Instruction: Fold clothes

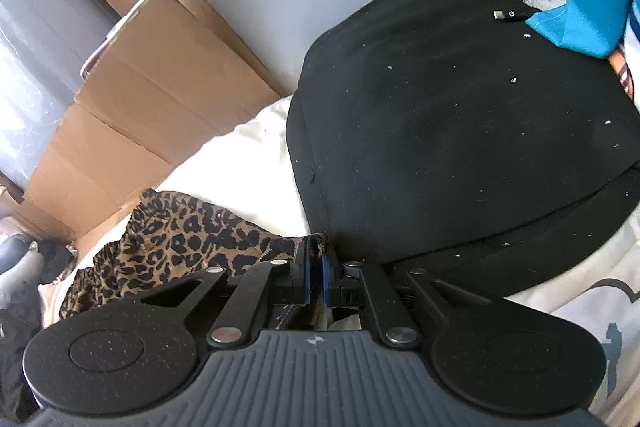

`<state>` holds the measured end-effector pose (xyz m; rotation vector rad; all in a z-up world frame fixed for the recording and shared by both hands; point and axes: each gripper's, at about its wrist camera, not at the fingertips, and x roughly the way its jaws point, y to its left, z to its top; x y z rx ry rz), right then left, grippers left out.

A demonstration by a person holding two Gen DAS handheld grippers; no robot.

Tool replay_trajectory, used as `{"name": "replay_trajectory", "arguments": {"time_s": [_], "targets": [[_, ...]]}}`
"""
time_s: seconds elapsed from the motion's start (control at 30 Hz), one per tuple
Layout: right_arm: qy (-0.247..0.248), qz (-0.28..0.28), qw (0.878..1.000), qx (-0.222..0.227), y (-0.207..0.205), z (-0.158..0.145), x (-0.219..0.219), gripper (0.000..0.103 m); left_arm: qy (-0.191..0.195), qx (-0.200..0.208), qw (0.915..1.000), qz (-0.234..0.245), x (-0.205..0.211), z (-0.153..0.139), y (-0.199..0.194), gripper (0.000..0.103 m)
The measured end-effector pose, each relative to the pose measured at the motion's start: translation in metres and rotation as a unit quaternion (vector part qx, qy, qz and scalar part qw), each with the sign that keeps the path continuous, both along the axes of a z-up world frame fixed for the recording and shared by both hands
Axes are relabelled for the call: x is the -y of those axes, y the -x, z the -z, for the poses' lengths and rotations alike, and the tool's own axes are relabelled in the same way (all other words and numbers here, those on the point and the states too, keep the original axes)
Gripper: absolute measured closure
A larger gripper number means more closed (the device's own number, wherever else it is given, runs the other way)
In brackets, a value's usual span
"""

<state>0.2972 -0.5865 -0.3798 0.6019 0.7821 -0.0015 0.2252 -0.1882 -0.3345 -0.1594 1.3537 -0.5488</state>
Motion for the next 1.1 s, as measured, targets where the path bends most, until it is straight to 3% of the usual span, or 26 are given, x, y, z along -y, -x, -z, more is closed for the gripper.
{"name": "replay_trajectory", "arguments": {"time_s": [0.2, 0.5, 0.67, 0.83, 1.1], "targets": [[-0.020, 0.013, 1.000, 0.005, 0.012, 0.002, 0.005, 0.099, 0.011, -0.001, 0.9939, -0.110, -0.007, -0.007, 0.014, 0.096], [-0.060, 0.033, 0.998, 0.004, 0.025, 0.012, 0.013, 0.099, 0.012, 0.024, 0.9583, -0.285, -0.003, 0.013, 0.040, 0.094], [-0.067, 0.034, 0.997, 0.009, 0.030, 0.012, 0.015, 0.099, 0.011, 0.037, 0.9443, -0.327, 0.003, 0.011, 0.053, 0.097], [-0.066, 0.037, 0.997, 0.012, 0.036, 0.010, 0.017, 0.100, -0.010, 0.044, 0.9422, -0.332, 0.006, -0.004, 0.061, 0.099], [-0.049, 0.062, 0.997, 0.020, 0.045, -0.001, 0.025, 0.103, -0.088, 0.060, 0.9598, -0.260, 0.020, -0.021, 0.078, 0.099]]}}
